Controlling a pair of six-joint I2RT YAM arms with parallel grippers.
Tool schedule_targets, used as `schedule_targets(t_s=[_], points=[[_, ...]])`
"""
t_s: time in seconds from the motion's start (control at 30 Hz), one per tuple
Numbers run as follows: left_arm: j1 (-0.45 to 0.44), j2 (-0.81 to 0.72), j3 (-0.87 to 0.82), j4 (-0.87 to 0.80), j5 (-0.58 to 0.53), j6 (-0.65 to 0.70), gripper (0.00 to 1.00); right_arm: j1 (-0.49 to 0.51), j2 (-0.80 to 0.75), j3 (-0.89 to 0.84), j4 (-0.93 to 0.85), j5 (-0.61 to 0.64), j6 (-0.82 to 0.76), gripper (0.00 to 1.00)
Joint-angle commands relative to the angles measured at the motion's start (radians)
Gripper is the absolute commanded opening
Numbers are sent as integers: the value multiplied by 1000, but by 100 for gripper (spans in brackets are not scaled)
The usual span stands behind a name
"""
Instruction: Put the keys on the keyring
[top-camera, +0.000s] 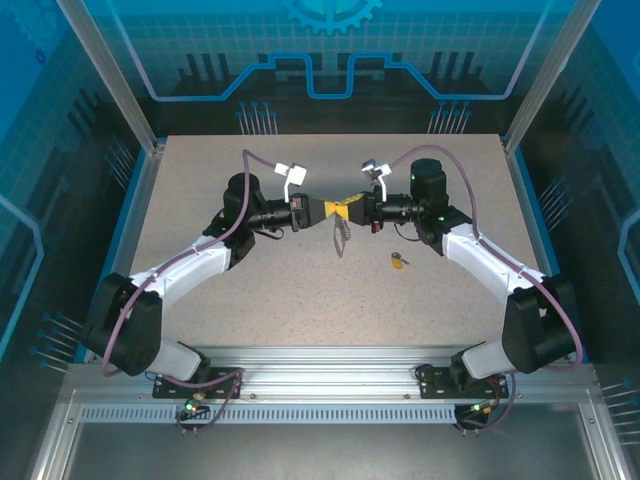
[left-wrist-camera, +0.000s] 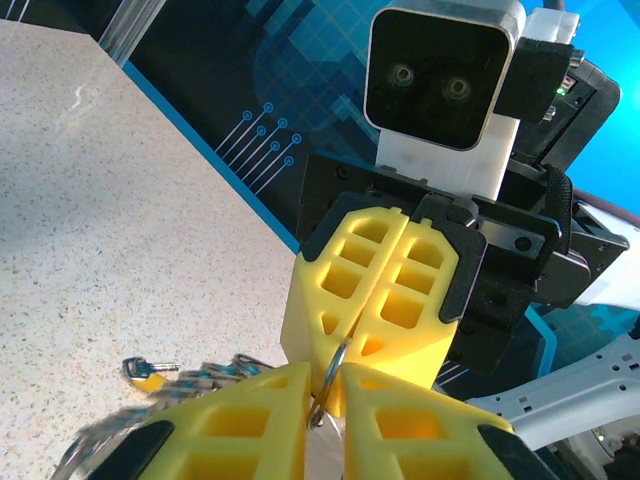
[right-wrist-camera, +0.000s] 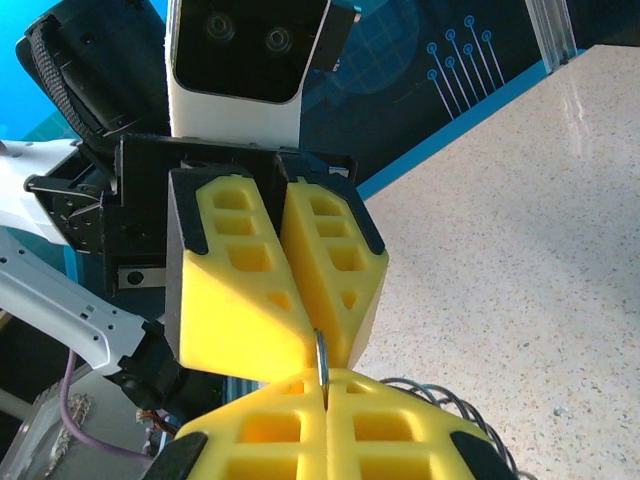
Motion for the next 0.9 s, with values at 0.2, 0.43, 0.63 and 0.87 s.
schedule_targets(t_s=[0.2, 0.43, 0.63, 0.87], points=[[-22, 31, 25, 76, 28, -17, 0, -8, -12, -13, 1, -2, 5, 15], [-22, 19, 79, -49, 46, 77, 0, -114, -133, -95, 26, 29, 76, 36], [-22, 5, 164, -247, 84, 242, 0, -127, -200, -121, -13, 62, 95, 40], [-22, 13, 285, -484, 136, 440, 0, -124, -207, -127, 41, 25, 130, 43]])
